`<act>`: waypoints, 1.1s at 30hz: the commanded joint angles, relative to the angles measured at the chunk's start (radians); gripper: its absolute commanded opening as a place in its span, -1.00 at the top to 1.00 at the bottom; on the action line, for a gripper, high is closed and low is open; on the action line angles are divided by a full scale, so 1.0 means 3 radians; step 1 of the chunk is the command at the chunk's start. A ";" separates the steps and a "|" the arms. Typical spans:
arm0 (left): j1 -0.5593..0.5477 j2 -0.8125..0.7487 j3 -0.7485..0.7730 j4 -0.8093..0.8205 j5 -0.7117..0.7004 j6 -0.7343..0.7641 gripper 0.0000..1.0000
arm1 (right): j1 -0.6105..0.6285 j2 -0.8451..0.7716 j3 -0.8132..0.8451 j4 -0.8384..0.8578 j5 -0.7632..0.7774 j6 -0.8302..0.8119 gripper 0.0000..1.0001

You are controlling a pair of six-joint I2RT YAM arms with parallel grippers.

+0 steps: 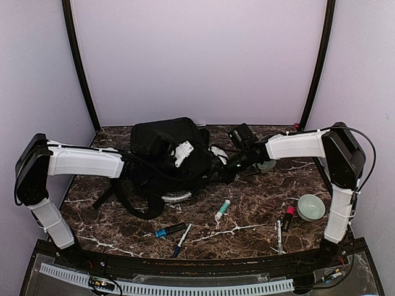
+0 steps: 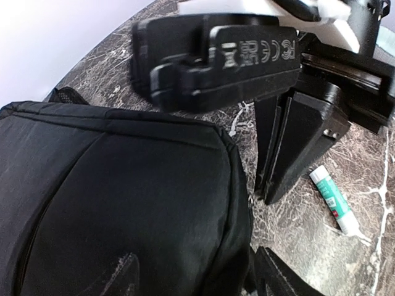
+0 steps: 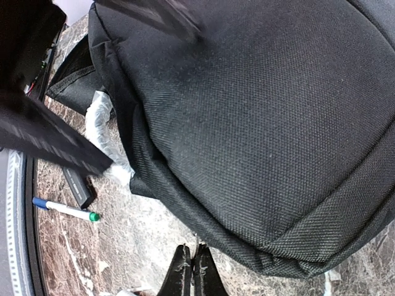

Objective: Pack the student bag
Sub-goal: Hold the student bag at the center of the board, then zip the student bag into the largest pocket of the bag.

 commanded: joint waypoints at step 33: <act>-0.0189 0.0152 0.0197 0.0020 -0.0508 0.1115 1.00 | -0.0339 0.0151 0.0439 -0.0321 0.0169 -0.0304 1.00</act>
